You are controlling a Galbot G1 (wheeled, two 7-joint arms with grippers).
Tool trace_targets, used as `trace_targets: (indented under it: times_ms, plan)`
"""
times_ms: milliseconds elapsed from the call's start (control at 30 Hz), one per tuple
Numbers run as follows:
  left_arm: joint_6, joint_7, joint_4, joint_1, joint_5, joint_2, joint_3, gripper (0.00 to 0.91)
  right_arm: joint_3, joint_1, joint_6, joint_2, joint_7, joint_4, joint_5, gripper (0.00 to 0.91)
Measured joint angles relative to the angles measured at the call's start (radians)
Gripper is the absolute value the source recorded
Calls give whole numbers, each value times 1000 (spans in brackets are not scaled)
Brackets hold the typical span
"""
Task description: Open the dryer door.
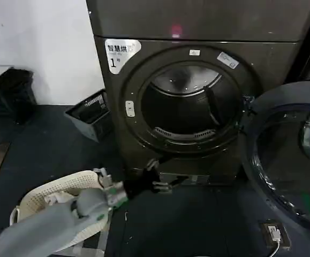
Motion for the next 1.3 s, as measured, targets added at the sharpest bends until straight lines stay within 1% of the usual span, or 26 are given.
trace_targets:
  times_ms: [133, 267, 367, 467, 633, 733, 900, 1000, 1133, 1300]
  plan:
    - [24, 33, 13, 31, 35, 49, -34, 907, -9, 4, 0, -13, -1, -9, -5, 907]
    - [51, 47, 12, 65, 54, 90, -70, 907, -16, 14, -2, -26, -2, -14, -6, 907]
    - [70, 75, 11, 107, 74, 123, -112, 907, -22, 20, -4, -33, -2, -16, -10, 907]
    - [83, 103, 13, 158, 100, 155, -171, 907, -28, 29, -2, -34, -3, -17, -42, 907]
    - [113, 143, 33, 218, 135, 210, -251, 907, -41, 45, -1, -37, -3, -16, -67, 907]
    - [143, 182, 48, 240, 150, 241, -290, 907, -42, 51, -2, -42, -2, -17, -76, 907]
    - [201, 249, 72, 265, 224, 288, -345, 907, -40, 59, -3, -52, -1, -23, -83, 907]
    - [172, 286, 90, 273, 298, 308, -366, 907, -48, 63, -2, -54, 0, -30, -85, 907]
    - [153, 312, 116, 278, 413, 329, -388, 907, -61, 72, -1, -53, 1, -31, -95, 907]
    - [135, 353, 145, 282, 507, 346, -407, 907, -72, 78, -1, -47, 1, -23, -97, 907]
